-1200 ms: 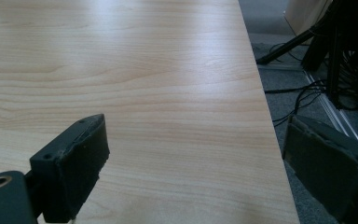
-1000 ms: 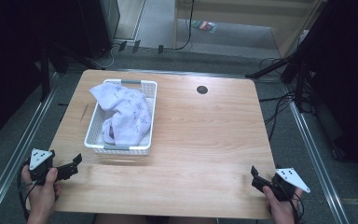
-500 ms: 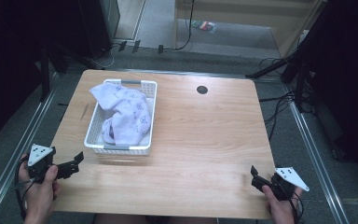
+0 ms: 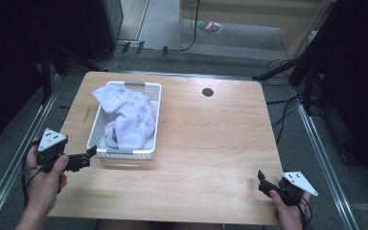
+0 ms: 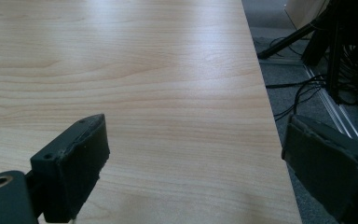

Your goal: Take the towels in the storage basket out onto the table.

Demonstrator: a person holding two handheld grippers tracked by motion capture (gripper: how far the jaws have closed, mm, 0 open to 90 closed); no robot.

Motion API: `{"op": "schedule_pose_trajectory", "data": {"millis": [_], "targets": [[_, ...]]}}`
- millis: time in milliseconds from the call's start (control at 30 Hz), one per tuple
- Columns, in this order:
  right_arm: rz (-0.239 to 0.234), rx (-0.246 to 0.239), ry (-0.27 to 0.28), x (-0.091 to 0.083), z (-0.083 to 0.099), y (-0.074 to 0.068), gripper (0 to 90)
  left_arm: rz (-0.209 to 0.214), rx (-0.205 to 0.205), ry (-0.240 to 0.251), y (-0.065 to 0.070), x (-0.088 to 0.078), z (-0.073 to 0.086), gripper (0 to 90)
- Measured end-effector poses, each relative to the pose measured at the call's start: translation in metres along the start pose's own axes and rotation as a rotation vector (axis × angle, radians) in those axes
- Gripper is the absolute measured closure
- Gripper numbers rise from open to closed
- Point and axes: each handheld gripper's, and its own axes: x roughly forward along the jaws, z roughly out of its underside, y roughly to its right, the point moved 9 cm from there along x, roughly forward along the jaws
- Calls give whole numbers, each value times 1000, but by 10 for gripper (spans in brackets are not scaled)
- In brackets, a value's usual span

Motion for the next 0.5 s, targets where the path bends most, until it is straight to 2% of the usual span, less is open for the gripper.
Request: {"op": "schedule_pose_trajectory", "data": {"millis": [67, 100, 167, 333, 367, 500], "targets": [[0, 0, 0, 0, 0, 0, 74, -4, 1, -2, 1, 2, -3, 105], [-1, -1, 2, 0, 0, 0, 73, -19, 10, -6, 4, 8, -9, 136], [-3, -1, 2, 0, 0, 0, 74, -19, 20, -23, 8, 16, -15, 123], [-7, 3, 0, 0, 0, 0, 73, 5, 20, -64, 19, 34, -26, 10], [-7, 3, 0, 0, 0, 0, 73, 5, 20, -64, 19, 34, -26, 10], [-9, 4, -4, 0, 0, 0, 74, 7, 26, -101, 28, 51, -38, 1]]}}
